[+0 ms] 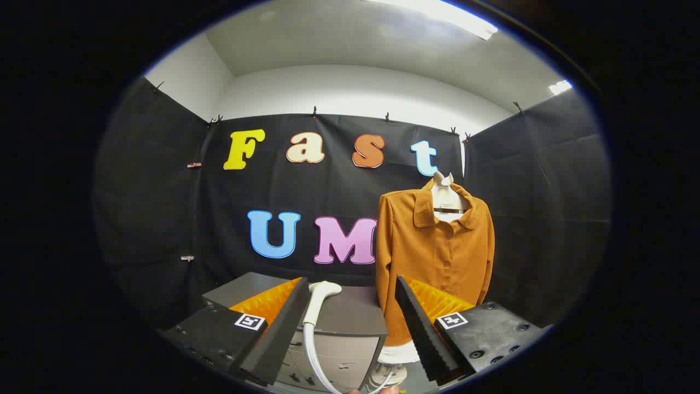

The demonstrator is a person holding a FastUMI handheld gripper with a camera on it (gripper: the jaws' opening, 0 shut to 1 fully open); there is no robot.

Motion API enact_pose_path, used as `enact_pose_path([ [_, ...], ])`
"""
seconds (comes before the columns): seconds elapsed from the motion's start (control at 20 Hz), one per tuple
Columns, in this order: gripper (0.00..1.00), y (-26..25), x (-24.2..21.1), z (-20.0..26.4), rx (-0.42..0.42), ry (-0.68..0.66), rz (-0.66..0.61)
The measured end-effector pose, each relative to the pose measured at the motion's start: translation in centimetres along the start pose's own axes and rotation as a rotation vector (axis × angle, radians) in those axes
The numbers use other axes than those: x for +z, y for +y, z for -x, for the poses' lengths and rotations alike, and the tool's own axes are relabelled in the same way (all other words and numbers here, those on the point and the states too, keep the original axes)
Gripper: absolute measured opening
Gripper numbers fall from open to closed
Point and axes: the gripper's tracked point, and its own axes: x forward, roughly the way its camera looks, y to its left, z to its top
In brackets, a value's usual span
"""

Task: Iron the clothes twice with a garment steamer, once on the left side and once on the right side.

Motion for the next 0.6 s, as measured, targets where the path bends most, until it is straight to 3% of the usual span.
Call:
enact_pose_path([
  [0.6,0.98,0.46,0.05,-0.07,0.01,-0.002,-0.005],
])
